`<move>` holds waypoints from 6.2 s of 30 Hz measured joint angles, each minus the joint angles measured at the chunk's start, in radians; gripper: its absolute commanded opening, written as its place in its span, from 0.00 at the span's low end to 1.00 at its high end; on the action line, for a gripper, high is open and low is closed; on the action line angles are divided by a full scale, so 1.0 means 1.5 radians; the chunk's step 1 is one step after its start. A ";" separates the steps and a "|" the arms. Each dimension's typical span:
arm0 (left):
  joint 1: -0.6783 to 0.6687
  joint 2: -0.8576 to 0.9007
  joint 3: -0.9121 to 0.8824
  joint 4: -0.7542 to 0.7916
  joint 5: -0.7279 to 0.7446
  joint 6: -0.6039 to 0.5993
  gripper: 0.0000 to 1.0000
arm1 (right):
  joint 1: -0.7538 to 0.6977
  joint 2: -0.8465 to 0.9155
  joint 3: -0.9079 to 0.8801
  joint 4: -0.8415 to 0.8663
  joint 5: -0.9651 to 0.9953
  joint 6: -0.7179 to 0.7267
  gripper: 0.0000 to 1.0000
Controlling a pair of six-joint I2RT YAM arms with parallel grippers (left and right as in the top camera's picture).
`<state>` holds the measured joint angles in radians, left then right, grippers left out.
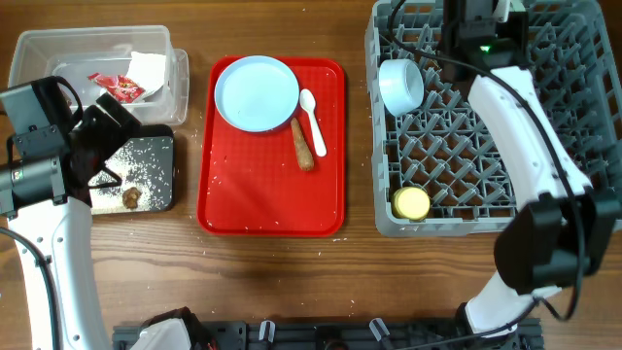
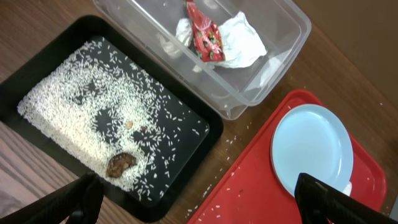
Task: Sort waste into correct bins and load items into the dishwasher rack
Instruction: 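Place the green bowl in the dish rack beside the blue bowl, then grasp the light-blue plate edge on the red tray with right gripper, then carry the plate into the dish rack and stand it upright, then grasp the white plastic spoon on the red tray with right gripper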
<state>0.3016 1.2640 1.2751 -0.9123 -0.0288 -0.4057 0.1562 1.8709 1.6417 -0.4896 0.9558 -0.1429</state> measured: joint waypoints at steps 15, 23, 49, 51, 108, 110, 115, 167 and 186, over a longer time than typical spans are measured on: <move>0.000 0.000 0.000 0.001 0.000 0.000 1.00 | 0.001 0.137 -0.001 0.106 0.132 -0.229 0.04; 0.000 0.000 0.000 0.001 0.000 0.000 1.00 | 0.071 0.137 0.000 -0.010 0.138 -0.235 0.20; 0.000 0.000 0.000 0.000 0.000 0.000 1.00 | 0.139 -0.051 0.015 -0.142 -0.620 -0.011 0.96; 0.000 0.000 0.000 0.001 0.000 0.000 1.00 | 0.143 -0.032 0.014 -0.058 -0.760 0.091 0.84; 0.000 0.000 0.001 0.001 0.000 0.000 1.00 | 0.137 -0.250 0.003 0.025 -0.077 -0.097 0.04; 0.000 0.000 0.001 0.000 0.000 0.000 1.00 | 0.096 -0.248 0.002 -0.006 -0.064 -0.205 0.04; 0.000 0.000 0.001 0.001 0.000 0.000 1.00 | -0.036 -0.200 -0.003 -0.061 -0.120 -0.376 0.04; 0.000 0.000 0.001 0.000 0.000 0.000 1.00 | 0.260 0.131 -0.007 -0.036 -0.621 0.122 0.72; 0.000 0.000 0.001 0.000 0.000 0.000 1.00 | 0.259 0.251 -0.006 -0.017 -0.607 0.062 0.04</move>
<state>0.3016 1.2640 1.2758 -0.9119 -0.0292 -0.4057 0.5453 2.2471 1.6321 -0.5144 0.0448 -0.0502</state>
